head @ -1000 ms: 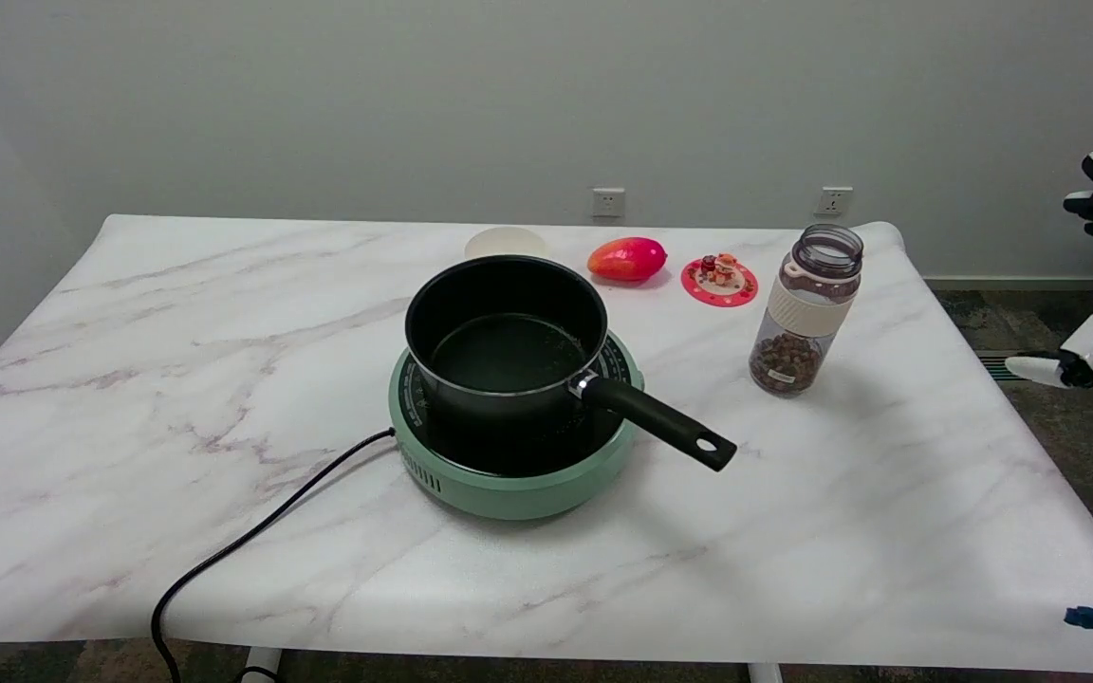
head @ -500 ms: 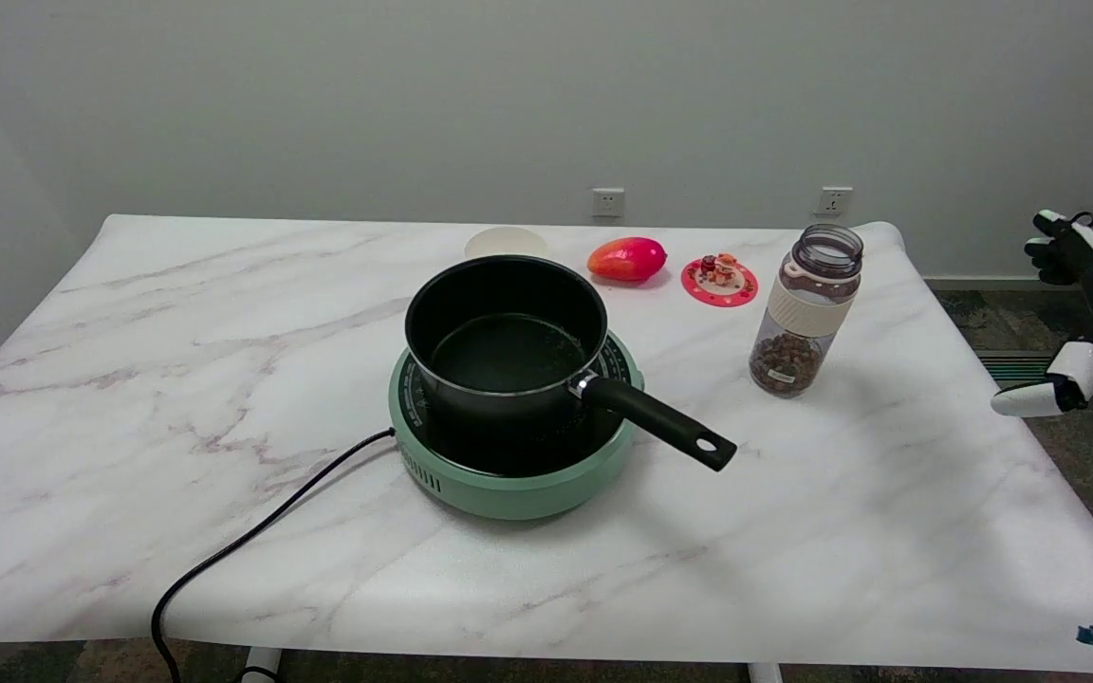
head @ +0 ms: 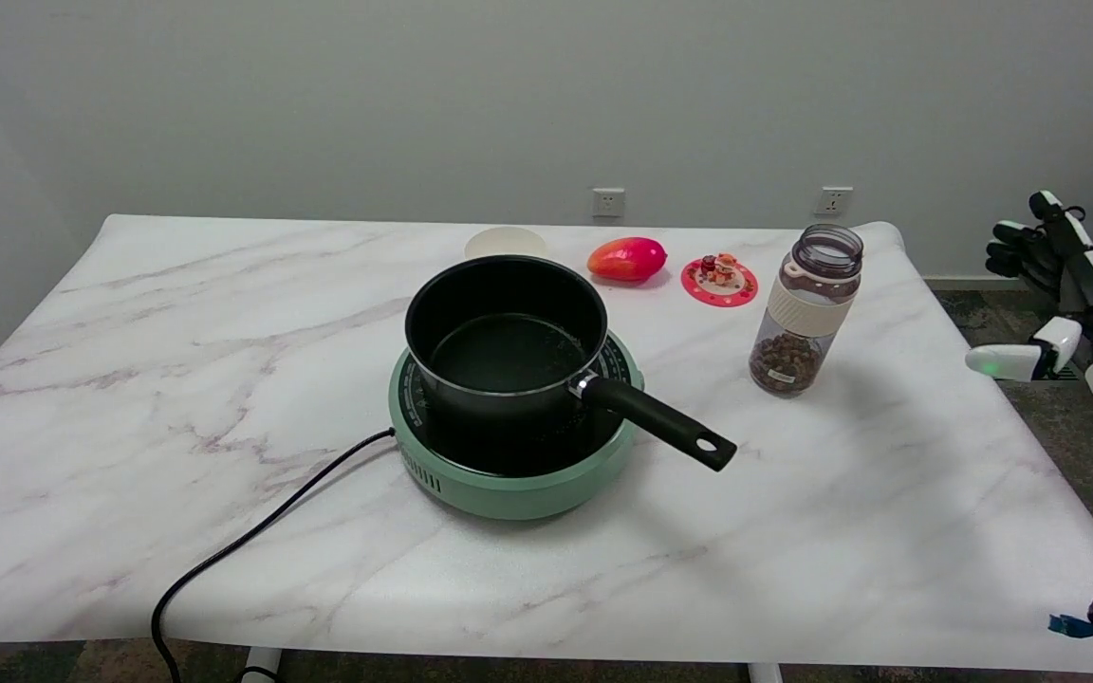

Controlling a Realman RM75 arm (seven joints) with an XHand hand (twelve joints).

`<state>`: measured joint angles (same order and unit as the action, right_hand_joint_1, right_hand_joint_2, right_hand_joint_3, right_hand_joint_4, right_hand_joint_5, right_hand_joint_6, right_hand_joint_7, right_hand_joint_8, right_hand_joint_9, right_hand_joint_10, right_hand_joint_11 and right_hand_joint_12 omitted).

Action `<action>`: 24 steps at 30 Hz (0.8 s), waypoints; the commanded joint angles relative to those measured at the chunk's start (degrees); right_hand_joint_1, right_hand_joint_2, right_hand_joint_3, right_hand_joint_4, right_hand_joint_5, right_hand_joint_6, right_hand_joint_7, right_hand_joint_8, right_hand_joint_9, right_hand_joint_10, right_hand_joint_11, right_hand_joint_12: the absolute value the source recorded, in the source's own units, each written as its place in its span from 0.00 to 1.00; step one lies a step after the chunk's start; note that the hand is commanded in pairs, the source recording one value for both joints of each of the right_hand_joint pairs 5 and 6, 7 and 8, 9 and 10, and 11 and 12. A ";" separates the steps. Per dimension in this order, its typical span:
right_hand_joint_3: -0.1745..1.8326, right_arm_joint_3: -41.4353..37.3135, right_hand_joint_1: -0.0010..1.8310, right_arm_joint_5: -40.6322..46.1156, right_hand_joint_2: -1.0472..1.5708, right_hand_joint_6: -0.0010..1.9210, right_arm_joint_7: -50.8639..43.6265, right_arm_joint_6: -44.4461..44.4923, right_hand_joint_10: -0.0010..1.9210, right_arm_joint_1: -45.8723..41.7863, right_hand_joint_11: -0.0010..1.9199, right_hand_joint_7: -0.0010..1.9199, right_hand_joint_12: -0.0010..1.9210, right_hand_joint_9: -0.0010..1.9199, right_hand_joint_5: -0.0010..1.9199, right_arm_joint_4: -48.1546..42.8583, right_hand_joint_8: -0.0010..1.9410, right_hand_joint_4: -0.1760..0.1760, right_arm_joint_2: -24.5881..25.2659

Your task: Pick up the bottle.

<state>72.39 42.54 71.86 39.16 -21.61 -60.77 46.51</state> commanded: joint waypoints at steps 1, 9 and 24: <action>0.59 5.93 0.68 2.39 0.09 0.03 25.38 4.85 0.21 2.22 0.23 0.19 0.23 0.21 0.03 -0.25 0.19 0.50 -0.51; 0.63 13.28 0.67 1.99 0.08 0.00 31.60 7.13 0.19 9.46 0.22 0.18 0.22 0.20 0.00 7.31 0.18 0.50 -0.02; 0.62 19.79 0.67 1.20 0.07 0.00 32.34 8.00 0.20 13.21 0.23 0.18 0.23 0.20 0.00 13.33 0.18 0.50 0.93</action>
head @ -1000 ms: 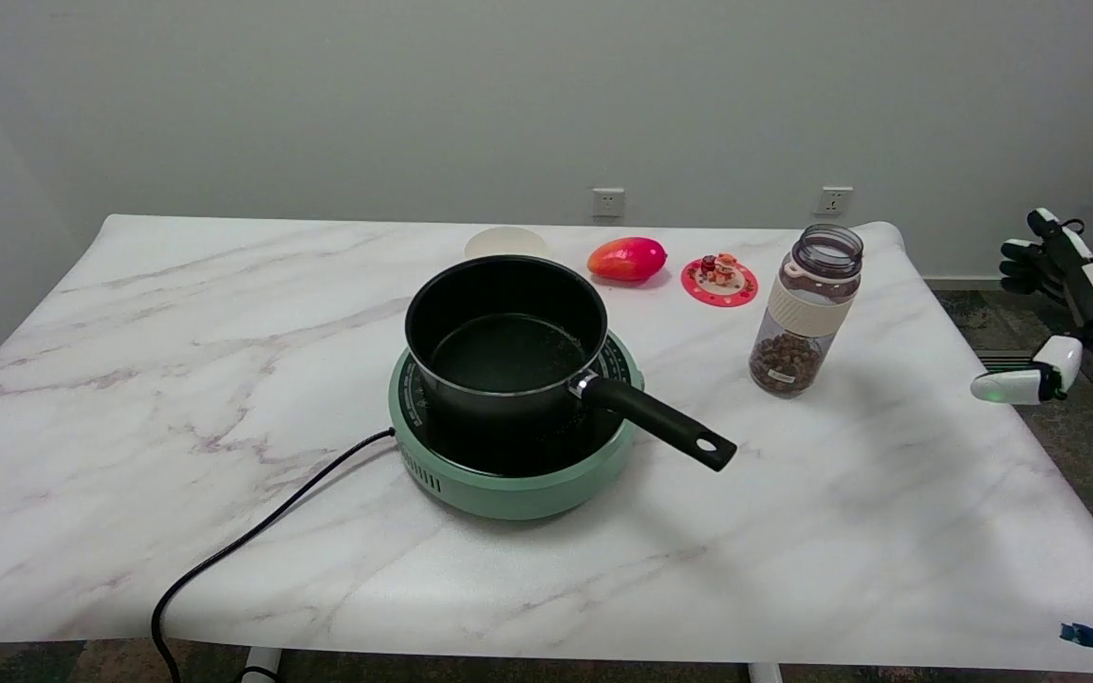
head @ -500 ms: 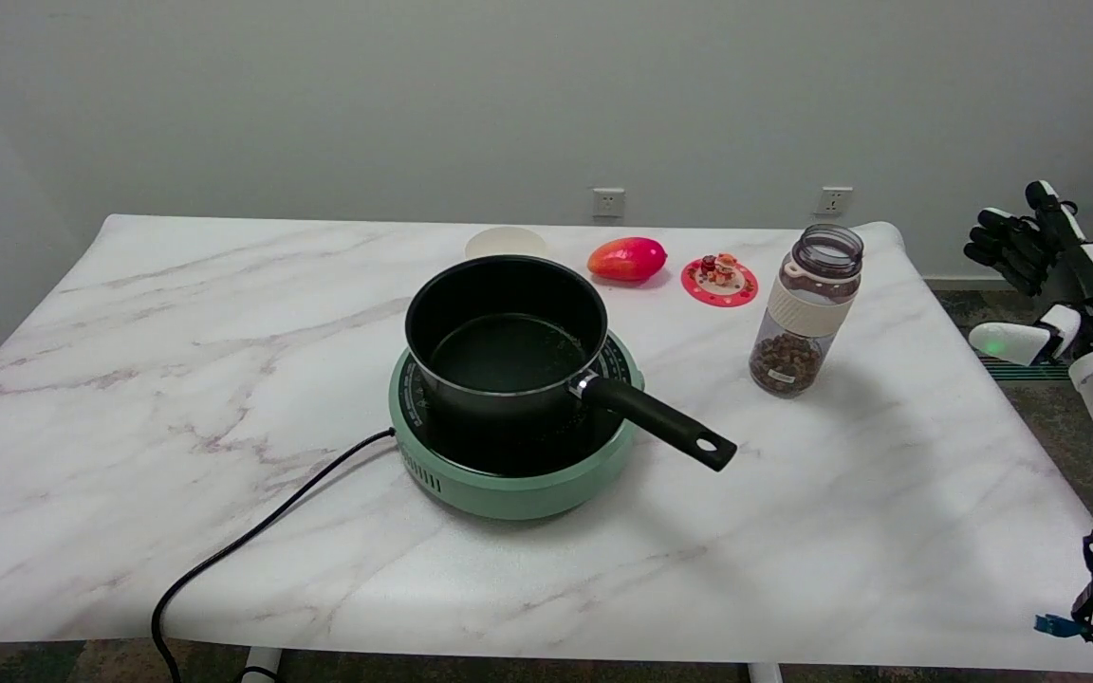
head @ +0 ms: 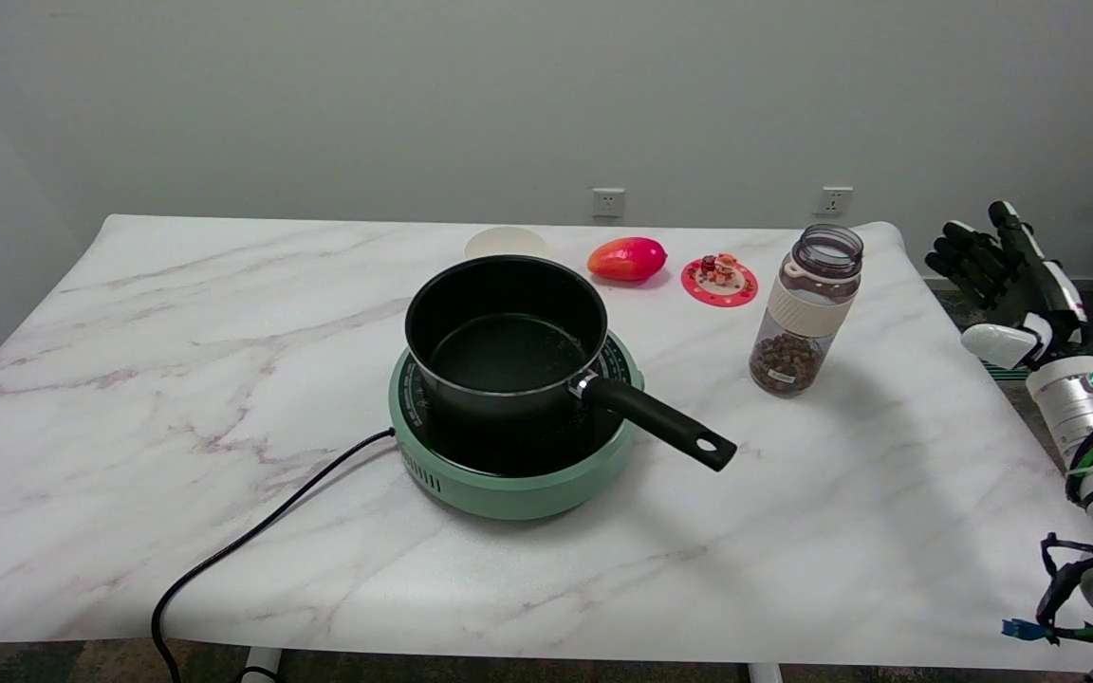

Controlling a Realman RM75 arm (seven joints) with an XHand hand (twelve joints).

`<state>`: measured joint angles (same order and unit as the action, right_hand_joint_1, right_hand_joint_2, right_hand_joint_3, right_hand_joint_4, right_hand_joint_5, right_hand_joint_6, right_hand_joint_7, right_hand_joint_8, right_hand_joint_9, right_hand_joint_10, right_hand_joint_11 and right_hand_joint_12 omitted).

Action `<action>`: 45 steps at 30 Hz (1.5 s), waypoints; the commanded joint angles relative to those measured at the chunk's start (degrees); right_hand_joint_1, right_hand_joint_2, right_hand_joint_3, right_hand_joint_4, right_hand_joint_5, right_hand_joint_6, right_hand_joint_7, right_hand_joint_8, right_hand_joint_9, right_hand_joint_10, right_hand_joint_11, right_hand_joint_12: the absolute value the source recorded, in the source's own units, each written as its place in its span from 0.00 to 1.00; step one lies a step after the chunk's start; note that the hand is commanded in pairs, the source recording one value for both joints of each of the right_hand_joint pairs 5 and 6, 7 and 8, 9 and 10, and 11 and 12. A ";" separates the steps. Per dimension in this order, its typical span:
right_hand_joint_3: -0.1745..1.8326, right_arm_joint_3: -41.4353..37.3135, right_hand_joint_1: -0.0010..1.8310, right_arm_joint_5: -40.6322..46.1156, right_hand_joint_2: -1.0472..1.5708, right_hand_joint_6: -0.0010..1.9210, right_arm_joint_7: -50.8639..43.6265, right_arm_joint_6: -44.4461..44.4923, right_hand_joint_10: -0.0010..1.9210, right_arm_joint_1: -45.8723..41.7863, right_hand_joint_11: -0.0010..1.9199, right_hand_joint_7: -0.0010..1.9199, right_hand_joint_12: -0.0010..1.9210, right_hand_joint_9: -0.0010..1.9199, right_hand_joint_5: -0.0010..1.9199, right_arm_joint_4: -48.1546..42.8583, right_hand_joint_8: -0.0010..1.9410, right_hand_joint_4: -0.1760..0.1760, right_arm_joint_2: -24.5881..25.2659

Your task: Pick up the bottle.

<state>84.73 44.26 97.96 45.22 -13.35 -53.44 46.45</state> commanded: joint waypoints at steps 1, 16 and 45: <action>0.62 7.68 0.67 -0.53 0.07 0.00 6.17 1.72 0.20 5.11 0.23 0.19 0.23 0.20 0.00 5.99 0.18 0.50 1.00; 0.62 11.58 0.66 -6.54 0.07 0.02 6.26 -1.04 0.20 12.07 0.22 0.20 0.22 0.20 0.02 7.42 0.20 0.50 3.68; 0.59 19.65 0.66 -8.68 0.06 0.03 6.57 -0.80 0.21 19.07 0.23 0.21 0.23 0.21 0.03 8.78 0.21 0.50 5.62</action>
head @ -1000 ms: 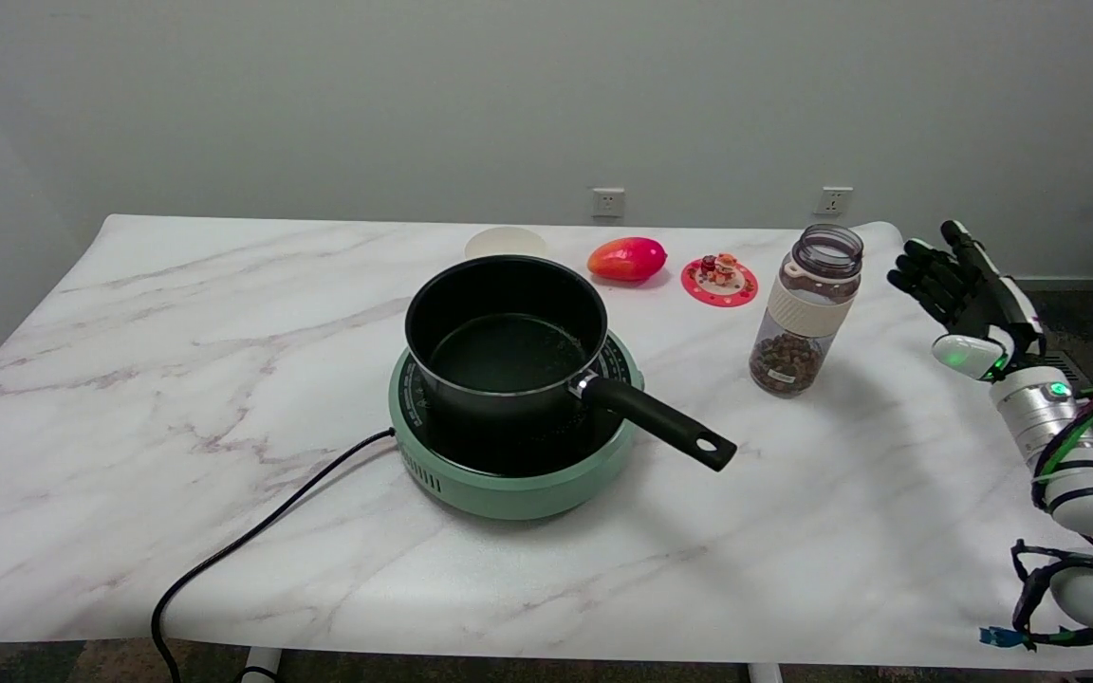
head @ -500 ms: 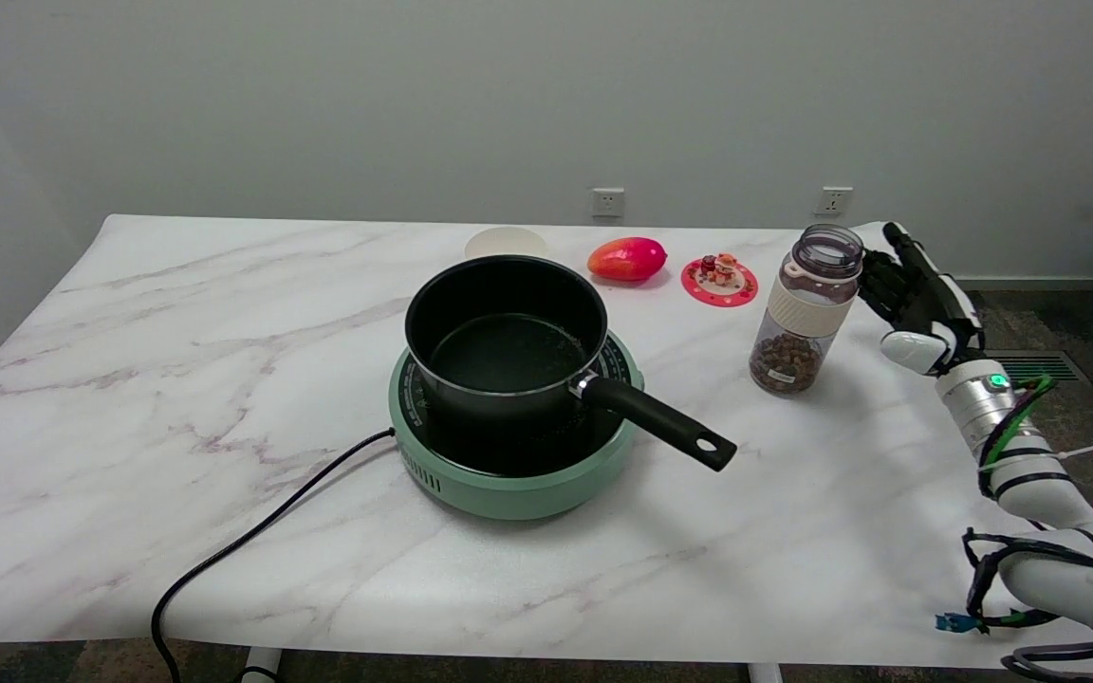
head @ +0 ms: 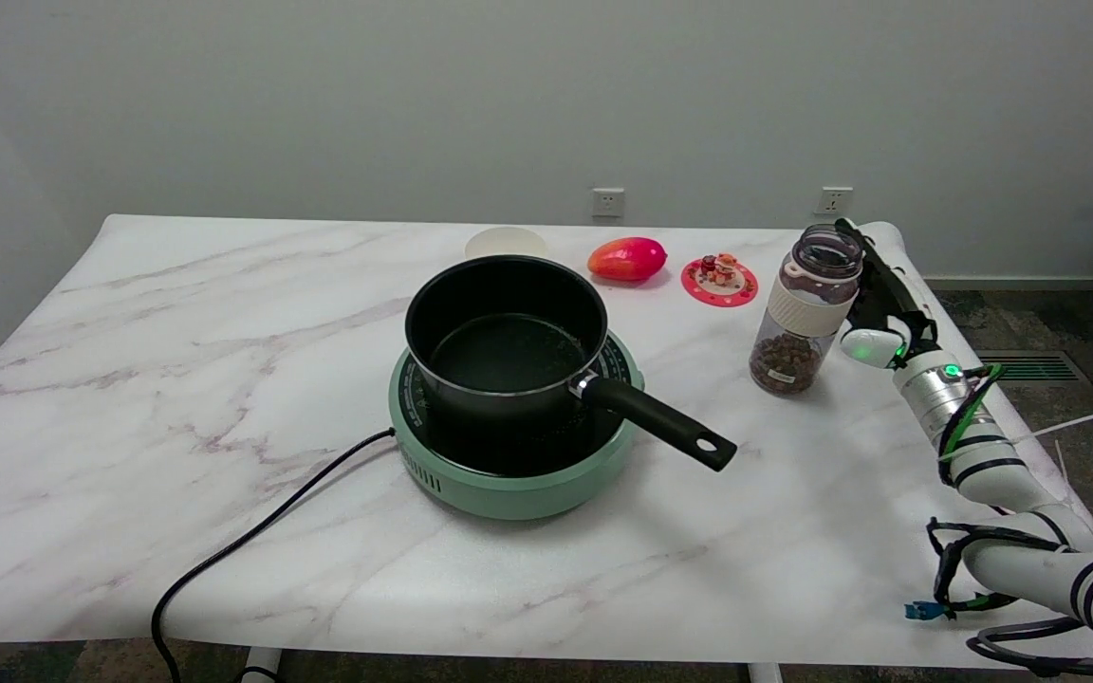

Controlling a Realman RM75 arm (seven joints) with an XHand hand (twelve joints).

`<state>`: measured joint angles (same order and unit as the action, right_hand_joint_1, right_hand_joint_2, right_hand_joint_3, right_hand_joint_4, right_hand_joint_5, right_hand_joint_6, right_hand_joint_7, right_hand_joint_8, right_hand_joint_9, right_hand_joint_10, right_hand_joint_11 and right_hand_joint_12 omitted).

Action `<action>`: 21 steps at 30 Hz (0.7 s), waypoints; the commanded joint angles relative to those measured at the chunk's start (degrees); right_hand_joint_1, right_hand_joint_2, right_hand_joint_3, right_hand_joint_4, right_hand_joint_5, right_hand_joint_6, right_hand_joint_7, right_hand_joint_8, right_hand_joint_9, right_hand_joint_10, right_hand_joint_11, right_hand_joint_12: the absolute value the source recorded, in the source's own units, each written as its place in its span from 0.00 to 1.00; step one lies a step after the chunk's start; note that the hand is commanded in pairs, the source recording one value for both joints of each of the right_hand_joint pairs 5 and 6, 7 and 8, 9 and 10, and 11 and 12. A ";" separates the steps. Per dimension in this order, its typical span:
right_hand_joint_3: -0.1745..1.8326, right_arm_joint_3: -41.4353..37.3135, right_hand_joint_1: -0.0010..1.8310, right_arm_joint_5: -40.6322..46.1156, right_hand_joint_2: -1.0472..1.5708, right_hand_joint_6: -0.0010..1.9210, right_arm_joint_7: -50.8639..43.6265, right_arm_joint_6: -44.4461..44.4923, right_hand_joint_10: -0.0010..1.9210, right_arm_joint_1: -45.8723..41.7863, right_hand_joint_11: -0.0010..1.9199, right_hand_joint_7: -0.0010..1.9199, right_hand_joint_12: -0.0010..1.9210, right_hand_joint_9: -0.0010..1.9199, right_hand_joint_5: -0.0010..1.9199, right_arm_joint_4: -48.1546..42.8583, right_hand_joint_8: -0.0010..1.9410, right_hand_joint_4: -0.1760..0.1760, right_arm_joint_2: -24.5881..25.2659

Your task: Pick up the bottle.

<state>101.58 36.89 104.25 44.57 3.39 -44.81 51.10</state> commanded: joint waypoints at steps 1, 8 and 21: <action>0.59 2.80 0.66 -1.31 0.06 0.03 0.28 0.07 0.21 2.25 0.23 0.21 0.23 0.21 0.03 0.09 0.21 0.50 0.99; 0.56 2.71 0.68 -1.31 0.07 0.04 0.28 0.46 0.21 1.86 0.23 0.22 0.23 0.21 0.04 0.08 0.22 0.50 1.13; 0.47 2.32 0.78 -1.31 0.30 0.09 0.28 1.50 0.31 1.86 0.17 0.35 0.17 0.31 0.09 0.90 0.34 0.50 1.13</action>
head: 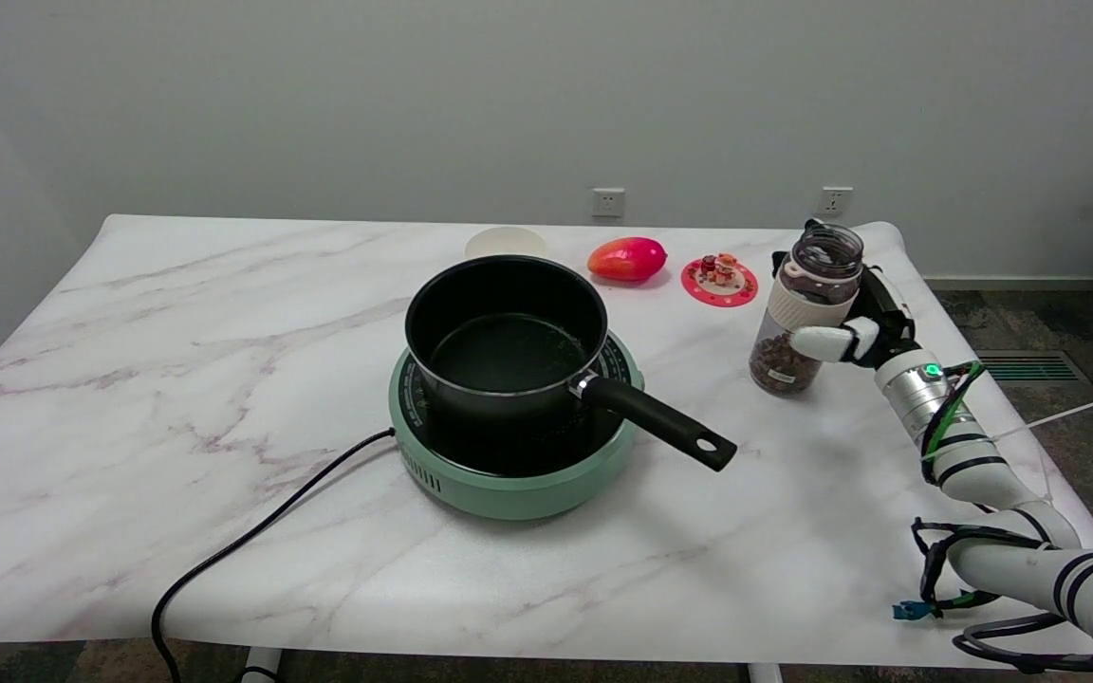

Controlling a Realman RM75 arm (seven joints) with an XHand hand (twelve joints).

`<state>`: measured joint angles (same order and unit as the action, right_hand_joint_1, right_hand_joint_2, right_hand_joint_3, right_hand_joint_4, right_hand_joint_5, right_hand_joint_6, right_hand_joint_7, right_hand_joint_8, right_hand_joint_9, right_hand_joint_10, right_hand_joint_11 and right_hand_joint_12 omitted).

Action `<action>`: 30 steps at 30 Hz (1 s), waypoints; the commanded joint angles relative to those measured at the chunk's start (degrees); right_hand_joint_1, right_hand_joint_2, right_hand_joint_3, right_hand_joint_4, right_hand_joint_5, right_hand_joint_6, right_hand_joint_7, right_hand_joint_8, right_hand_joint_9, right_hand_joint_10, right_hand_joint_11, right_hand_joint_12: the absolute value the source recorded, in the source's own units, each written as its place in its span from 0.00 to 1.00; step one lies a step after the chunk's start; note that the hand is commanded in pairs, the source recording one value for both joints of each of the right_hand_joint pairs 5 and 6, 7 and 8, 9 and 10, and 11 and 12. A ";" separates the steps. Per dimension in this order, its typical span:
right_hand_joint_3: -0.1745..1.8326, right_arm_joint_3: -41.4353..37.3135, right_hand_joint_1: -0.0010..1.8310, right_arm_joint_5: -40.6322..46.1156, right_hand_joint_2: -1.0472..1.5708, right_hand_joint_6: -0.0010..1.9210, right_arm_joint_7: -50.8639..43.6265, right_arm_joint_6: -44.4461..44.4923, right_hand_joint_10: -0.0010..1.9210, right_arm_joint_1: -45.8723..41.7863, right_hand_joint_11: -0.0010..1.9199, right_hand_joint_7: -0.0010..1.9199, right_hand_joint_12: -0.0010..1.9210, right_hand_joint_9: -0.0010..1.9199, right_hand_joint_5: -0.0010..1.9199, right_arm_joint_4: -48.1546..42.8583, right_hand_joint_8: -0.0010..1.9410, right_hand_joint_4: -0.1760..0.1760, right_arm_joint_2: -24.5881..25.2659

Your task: Pick up the bottle.

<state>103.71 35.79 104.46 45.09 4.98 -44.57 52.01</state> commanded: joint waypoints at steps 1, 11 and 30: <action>0.45 0.19 0.79 -0.20 0.33 0.10 0.07 0.98 0.33 0.27 0.17 0.36 0.17 0.33 0.10 0.81 0.35 0.50 0.22; 0.41 0.11 0.83 0.28 0.44 0.19 0.07 0.65 0.44 0.44 0.26 0.44 0.26 0.44 0.19 1.13 0.43 0.50 0.22; 0.61 -0.53 0.83 0.36 0.47 0.63 0.15 0.50 0.62 0.27 0.47 0.72 0.47 0.62 0.63 1.76 0.71 0.50 0.22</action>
<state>103.59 36.04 104.53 45.70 5.44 -43.21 52.20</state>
